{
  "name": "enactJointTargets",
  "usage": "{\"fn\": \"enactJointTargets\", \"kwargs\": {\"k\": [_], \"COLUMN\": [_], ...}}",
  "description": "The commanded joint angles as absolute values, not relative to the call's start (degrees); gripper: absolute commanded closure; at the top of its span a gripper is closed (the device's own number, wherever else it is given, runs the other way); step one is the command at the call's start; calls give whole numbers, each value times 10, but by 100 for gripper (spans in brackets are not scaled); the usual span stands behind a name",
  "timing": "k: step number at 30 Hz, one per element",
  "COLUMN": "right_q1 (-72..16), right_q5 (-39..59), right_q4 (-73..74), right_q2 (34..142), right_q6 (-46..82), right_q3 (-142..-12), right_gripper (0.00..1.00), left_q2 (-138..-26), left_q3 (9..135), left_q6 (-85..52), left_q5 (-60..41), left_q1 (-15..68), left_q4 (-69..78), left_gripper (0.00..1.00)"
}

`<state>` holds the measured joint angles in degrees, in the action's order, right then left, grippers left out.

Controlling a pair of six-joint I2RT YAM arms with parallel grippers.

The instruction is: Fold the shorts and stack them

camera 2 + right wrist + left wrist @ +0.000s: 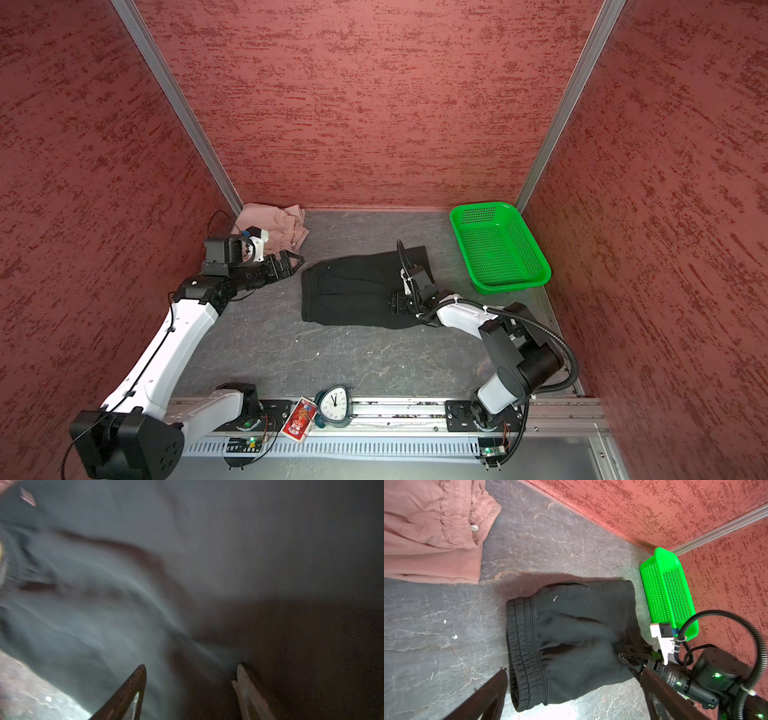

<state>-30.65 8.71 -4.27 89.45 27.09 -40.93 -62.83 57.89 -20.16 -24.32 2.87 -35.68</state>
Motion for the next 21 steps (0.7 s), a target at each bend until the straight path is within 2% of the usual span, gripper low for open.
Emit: {"fn": "enactJointTargets", "kwargs": {"k": [1, 7, 9, 12, 15, 19, 21], "right_q1": [-277, -192, -188, -195, -251, -400, -466], "right_q5": [57, 37, 21, 56, 40, -53, -96], "right_q4": [-53, -122, -144, -147, -155, -160, -145], "right_q2": [863, 768, 739, 717, 712, 745, 770], "right_q6": [315, 324, 301, 246, 172, 52, 6], "right_q3": [-365, -311, -327, -369, -424, -487, -500], "right_gripper": [29, 27, 26, 24, 20, 17, 11], "left_q2": [-629, -621, -616, -613, -617, -611, -603], "left_q3": [576, 574, 579, 589, 604, 617, 615], "left_q6": [-205, -205, -201, -196, -190, -186, -189], "left_q5": [-260, -265, -266, -263, -261, -252, -254], "left_q1": [26, 26, 26, 25, 23, 7, -7], "left_q4": [-359, -369, -371, -371, -377, -395, -402], "left_gripper": [1, 0, 1, 1, 1, 1, 1]}}
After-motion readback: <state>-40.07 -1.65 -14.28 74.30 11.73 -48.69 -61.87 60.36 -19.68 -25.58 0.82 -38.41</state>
